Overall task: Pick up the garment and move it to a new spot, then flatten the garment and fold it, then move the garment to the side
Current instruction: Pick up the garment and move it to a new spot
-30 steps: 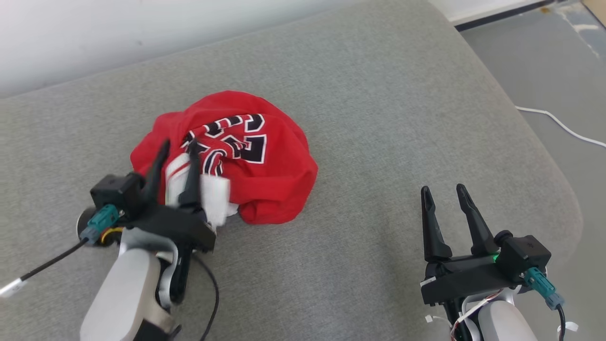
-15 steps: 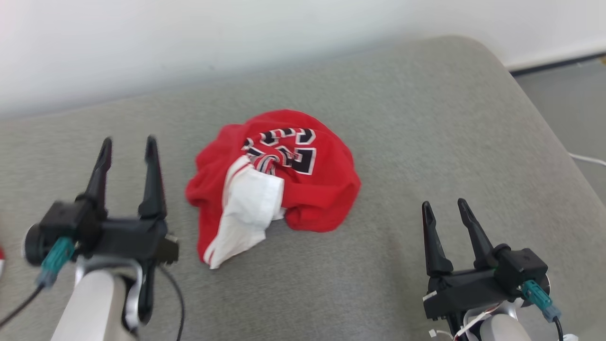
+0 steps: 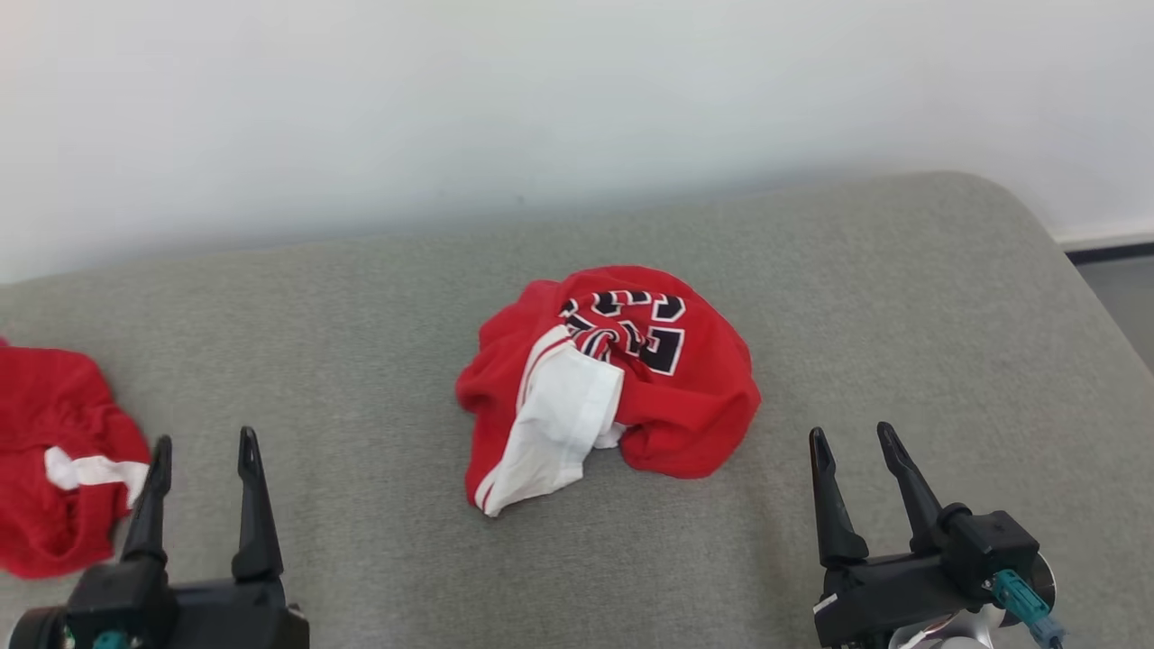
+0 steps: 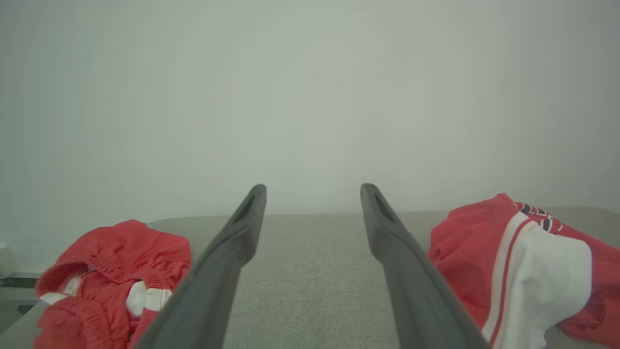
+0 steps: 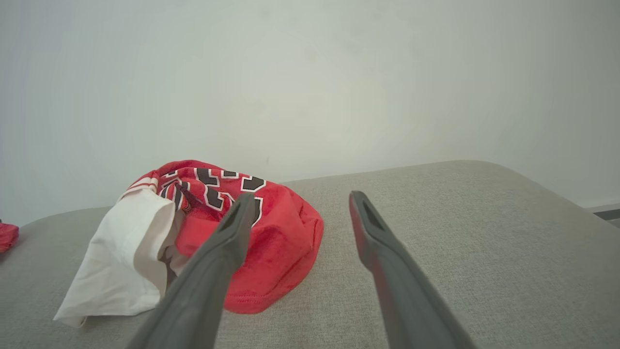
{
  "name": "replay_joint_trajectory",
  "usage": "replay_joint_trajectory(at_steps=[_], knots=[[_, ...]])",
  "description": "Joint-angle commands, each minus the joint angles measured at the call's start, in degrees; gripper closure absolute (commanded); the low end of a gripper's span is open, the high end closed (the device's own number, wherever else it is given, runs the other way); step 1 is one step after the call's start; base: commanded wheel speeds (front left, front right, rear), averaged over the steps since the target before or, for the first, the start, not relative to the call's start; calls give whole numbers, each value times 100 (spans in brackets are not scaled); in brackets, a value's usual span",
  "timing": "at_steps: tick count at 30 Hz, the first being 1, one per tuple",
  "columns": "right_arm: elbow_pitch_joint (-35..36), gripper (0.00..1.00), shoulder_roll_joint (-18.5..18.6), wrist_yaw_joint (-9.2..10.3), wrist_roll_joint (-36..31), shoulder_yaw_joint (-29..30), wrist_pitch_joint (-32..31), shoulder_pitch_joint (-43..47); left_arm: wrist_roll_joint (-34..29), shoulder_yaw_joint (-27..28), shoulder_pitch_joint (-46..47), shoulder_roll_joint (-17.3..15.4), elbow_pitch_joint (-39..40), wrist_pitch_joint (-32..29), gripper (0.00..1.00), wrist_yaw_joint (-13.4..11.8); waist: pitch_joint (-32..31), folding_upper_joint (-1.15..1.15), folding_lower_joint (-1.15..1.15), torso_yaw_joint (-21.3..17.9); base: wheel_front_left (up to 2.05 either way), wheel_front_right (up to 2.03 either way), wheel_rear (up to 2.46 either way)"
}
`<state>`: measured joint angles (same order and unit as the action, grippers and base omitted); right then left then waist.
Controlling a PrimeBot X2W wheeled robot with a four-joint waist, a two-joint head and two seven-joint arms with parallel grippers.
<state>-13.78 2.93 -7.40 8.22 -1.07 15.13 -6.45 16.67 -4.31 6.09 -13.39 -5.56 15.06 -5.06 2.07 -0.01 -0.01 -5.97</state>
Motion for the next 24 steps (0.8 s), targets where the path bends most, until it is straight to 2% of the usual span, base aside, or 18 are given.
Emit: replay_joint_trajectory(at_steps=[1,6,19,24], knots=[[5,0,-9,-18,-35,0,3,80,-57,31,-208,41,134,16,0,5,-231,1,1,248,0,0,0],[-16,0,-8,-18,-60,-5,3,134,-141,57,-590,18,387,16,0,314,-304,1,1,317,0,0,0],[-200,0,-8,-17,-98,54,-91,284,-86,464,-1136,243,210,17,0,454,-379,1,1,459,0,0,0],[-259,0,-8,-18,-138,76,-134,294,-336,498,-1204,278,66,17,0,484,-383,1,1,522,0,0,0]])
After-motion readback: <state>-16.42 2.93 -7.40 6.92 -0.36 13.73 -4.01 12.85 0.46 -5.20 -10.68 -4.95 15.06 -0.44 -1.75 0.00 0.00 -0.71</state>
